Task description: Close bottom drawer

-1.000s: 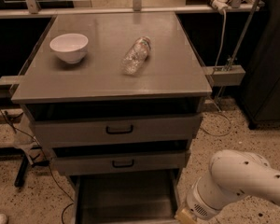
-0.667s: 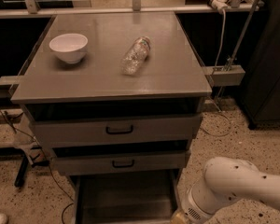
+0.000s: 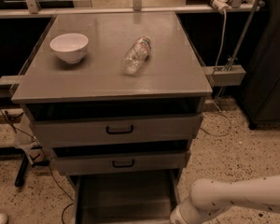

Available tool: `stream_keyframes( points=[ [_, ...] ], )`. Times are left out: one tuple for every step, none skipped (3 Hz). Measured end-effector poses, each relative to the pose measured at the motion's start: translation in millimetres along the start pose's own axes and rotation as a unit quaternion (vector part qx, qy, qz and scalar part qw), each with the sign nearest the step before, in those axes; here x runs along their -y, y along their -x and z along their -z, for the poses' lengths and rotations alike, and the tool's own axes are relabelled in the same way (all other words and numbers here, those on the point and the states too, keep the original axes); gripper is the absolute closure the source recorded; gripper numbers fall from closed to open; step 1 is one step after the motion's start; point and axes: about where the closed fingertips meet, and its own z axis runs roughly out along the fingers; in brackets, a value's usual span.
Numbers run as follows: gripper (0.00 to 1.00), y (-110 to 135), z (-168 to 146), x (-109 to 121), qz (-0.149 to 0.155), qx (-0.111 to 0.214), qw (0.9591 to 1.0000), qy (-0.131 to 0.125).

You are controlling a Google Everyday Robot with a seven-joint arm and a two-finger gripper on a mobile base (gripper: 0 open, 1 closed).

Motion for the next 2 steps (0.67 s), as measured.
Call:
stream_keyframes(
  points=[
    [1.00, -18.5, -29.5, -10.5, -0.013, -0.016, 0.9992, 0.033],
    [1.00, -18.5, -29.7, -10.5, -0.013, -0.016, 0.9992, 0.033]
  ],
)
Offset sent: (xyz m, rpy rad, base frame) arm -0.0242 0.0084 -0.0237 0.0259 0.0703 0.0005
